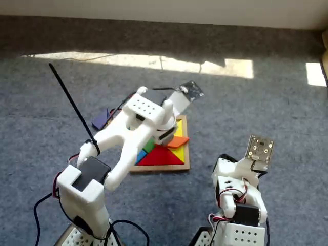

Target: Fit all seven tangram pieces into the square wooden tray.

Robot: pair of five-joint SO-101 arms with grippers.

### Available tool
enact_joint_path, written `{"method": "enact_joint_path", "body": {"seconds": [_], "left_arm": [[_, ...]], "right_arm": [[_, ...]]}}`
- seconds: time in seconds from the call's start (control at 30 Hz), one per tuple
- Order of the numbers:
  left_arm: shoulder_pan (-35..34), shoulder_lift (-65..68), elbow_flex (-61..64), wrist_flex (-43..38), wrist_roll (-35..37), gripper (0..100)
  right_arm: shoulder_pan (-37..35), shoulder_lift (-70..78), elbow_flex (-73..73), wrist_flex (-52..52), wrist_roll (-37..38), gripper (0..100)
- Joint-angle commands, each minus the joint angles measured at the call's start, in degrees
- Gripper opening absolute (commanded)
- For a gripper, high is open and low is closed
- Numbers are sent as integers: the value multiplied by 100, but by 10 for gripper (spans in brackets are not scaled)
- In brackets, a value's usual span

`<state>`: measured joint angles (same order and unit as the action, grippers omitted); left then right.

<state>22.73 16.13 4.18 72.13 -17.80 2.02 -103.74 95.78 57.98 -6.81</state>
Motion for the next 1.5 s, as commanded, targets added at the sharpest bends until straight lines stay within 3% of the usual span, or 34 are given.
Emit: {"method": "enact_joint_path", "body": {"seconds": [0.0,0.2,0.4,0.57,0.87,1.2,1.47], "left_arm": [[-119,-66,-514,308,-53,179],[48,-57,-1033,932,-53,179],[541,4,-760,879,-44,179],[585,4,-303,97,413,179],[180,4,347,-958,422,179],[-532,4,356,-1301,404,179],[-295,-48,171,-1284,440,179]], "right_arm": [[57,22,787,-145,-44,5],[57,22,787,-145,-44,5],[57,22,787,-145,-44,5],[57,22,787,-145,-44,5],[57,22,787,-145,-44,5],[57,22,787,-145,-44,5],[57,22,787,-145,-44,5]]}}
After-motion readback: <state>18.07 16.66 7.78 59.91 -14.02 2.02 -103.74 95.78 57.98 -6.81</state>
